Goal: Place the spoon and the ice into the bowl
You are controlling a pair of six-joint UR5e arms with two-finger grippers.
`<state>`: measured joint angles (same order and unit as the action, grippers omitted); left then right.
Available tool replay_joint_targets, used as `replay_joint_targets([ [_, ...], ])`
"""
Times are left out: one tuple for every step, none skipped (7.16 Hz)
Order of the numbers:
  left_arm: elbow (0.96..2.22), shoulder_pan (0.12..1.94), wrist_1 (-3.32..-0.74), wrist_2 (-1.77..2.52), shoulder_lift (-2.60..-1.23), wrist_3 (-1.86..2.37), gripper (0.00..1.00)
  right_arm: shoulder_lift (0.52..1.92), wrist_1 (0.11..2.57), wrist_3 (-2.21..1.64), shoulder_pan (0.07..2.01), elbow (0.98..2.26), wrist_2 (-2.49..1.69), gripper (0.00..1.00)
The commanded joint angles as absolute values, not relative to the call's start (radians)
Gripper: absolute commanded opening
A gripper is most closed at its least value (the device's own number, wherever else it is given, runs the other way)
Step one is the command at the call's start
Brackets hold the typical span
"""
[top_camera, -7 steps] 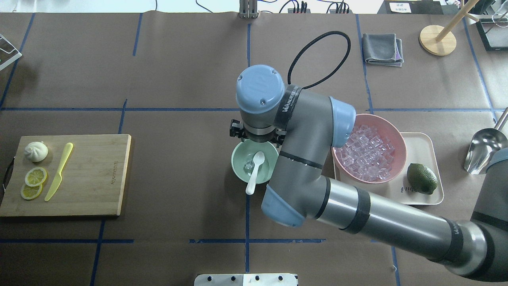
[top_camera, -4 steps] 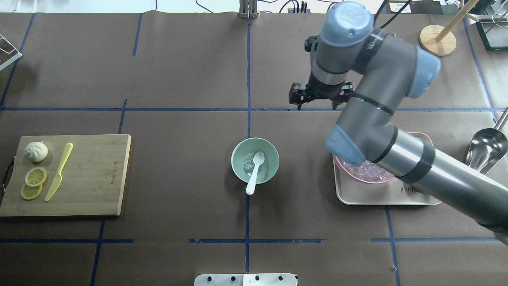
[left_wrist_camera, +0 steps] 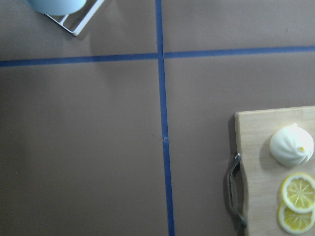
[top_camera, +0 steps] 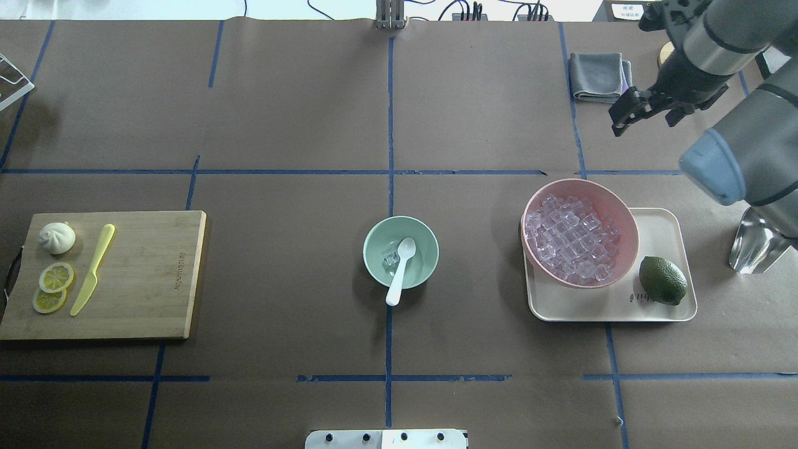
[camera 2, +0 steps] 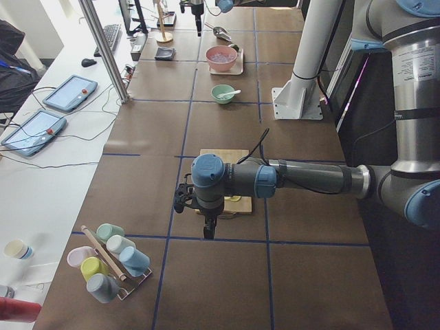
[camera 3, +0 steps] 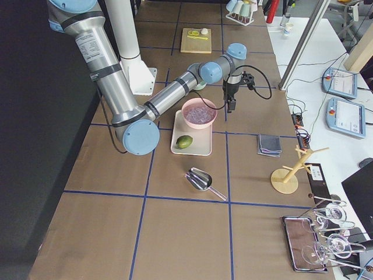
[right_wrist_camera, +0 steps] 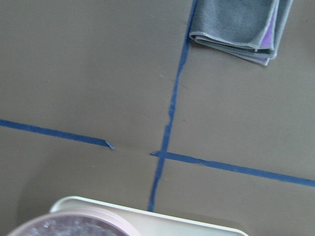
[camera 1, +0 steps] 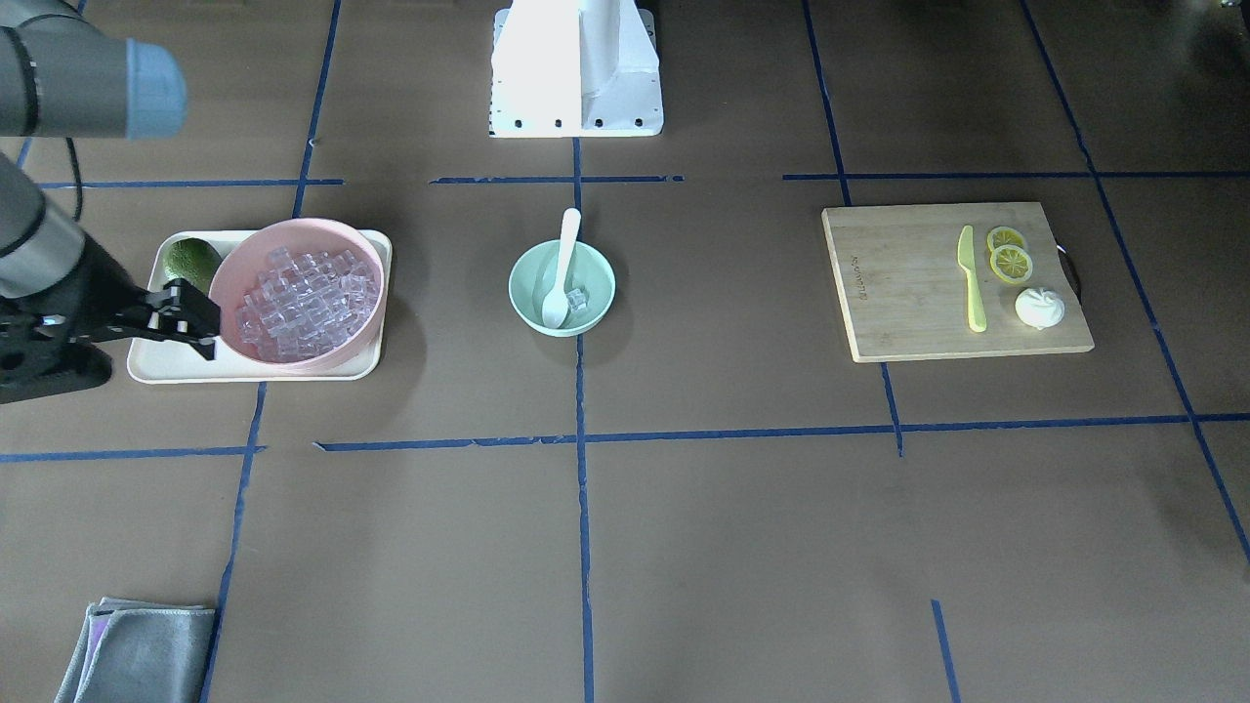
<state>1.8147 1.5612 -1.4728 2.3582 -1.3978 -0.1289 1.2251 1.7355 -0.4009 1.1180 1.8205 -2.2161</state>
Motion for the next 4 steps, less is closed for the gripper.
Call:
replay_joint_targets([
  [1.813,1.577,-1.433,2.349,-1.401,-0.175,1.00,1.433,1.727,-0.103,1.315,1.865,-2.333,0.99],
  [1.807,1.577,-1.440,2.335,-1.393,-0.178,1.00,1.548,1.724,0.046,1.389,1.879,-2.338,0.99],
  [1.813,1.577,-1.442,2.329,-1.394,-0.175,1.00,1.631,1.724,0.119,1.460,1.868,-2.332,0.99],
  [1.818,1.578,-1.442,2.329,-1.396,-0.175,1.00,1.690,1.723,0.133,1.515,1.856,-2.329,0.99],
])
